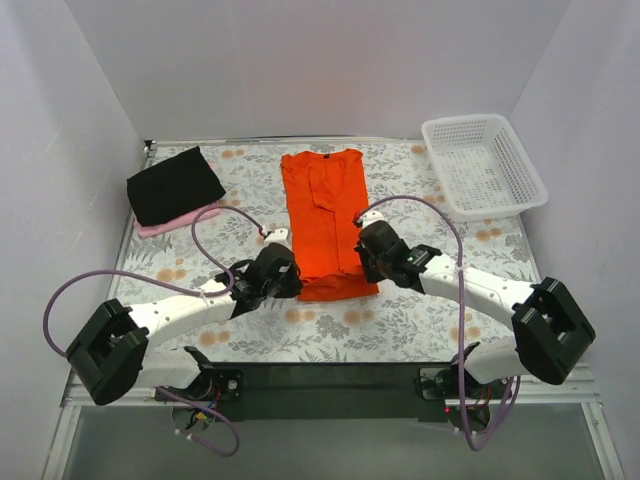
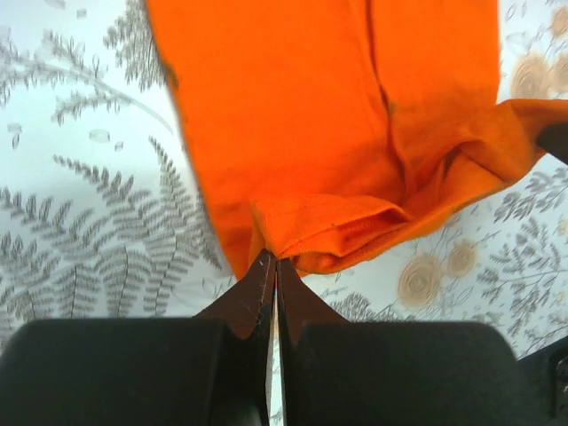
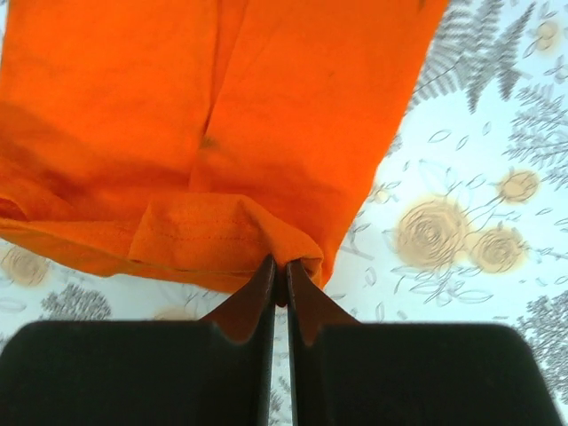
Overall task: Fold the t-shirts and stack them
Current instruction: Fold the tshirt
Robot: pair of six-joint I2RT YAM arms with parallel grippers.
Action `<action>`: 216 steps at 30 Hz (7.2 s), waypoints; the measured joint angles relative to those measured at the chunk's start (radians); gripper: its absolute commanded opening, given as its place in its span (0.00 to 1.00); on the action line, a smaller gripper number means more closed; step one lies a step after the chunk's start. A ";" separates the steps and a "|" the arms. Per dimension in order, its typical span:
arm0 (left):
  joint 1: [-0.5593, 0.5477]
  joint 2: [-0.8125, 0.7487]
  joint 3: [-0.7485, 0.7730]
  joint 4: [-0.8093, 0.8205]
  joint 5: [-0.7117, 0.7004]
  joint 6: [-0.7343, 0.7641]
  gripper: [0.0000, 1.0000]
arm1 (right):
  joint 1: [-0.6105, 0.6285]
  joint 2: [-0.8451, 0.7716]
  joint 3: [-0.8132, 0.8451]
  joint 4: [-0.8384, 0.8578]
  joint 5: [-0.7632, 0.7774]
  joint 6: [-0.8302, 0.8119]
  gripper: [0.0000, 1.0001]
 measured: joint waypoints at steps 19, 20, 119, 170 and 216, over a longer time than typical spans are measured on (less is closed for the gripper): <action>0.285 0.349 0.273 0.032 0.222 0.186 0.00 | -0.200 0.370 0.326 0.036 -0.096 -0.148 0.01; 0.295 0.354 0.284 0.031 0.229 0.190 0.00 | -0.204 0.383 0.337 0.036 -0.099 -0.151 0.01; 0.330 0.277 0.051 0.275 0.332 0.082 0.69 | -0.276 0.195 0.053 0.144 -0.186 -0.120 0.74; 0.194 0.216 -0.105 0.389 0.197 0.053 0.00 | -0.224 0.134 -0.147 0.286 -0.295 -0.064 0.01; 0.171 -0.011 0.168 0.045 0.005 0.124 0.00 | -0.148 0.083 0.309 -0.018 -0.064 -0.140 0.01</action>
